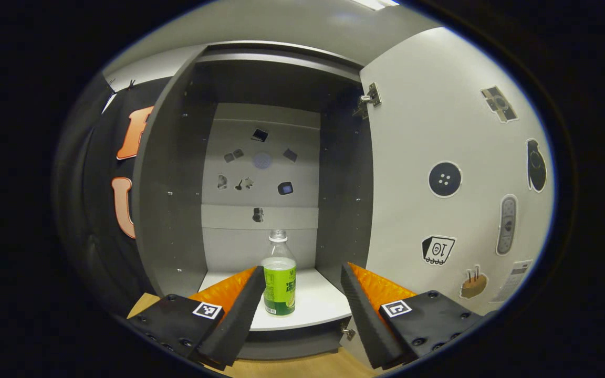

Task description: Open the cabinet door with the right hand, grasp the bottle in the cabinet with the left hand and place it on the coaster, then close the cabinet door with the right hand.

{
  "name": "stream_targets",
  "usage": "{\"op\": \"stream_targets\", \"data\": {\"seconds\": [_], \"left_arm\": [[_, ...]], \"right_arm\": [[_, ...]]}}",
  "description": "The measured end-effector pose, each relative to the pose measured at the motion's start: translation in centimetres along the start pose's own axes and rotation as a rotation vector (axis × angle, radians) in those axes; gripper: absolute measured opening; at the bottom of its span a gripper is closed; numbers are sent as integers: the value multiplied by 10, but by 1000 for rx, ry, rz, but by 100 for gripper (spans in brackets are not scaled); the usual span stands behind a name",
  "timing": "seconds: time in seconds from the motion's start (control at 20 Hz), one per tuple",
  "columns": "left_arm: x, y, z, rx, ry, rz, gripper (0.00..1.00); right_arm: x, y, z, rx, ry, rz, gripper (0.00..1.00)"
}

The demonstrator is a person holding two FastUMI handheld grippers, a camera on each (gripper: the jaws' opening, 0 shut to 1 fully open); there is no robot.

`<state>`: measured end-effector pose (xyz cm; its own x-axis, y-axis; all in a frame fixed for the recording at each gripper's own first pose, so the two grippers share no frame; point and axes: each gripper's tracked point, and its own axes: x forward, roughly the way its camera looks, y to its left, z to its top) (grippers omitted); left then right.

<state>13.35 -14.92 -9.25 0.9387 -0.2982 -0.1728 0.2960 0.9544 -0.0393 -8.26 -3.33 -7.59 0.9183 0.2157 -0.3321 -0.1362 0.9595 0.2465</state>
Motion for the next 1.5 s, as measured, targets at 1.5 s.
{"op": "stream_targets", "data": {"seconds": [1.5], "left_arm": [[149,63,-110,106,164,90,89]], "right_arm": [[-19,-4,-7,77,27,-121,69]]}}
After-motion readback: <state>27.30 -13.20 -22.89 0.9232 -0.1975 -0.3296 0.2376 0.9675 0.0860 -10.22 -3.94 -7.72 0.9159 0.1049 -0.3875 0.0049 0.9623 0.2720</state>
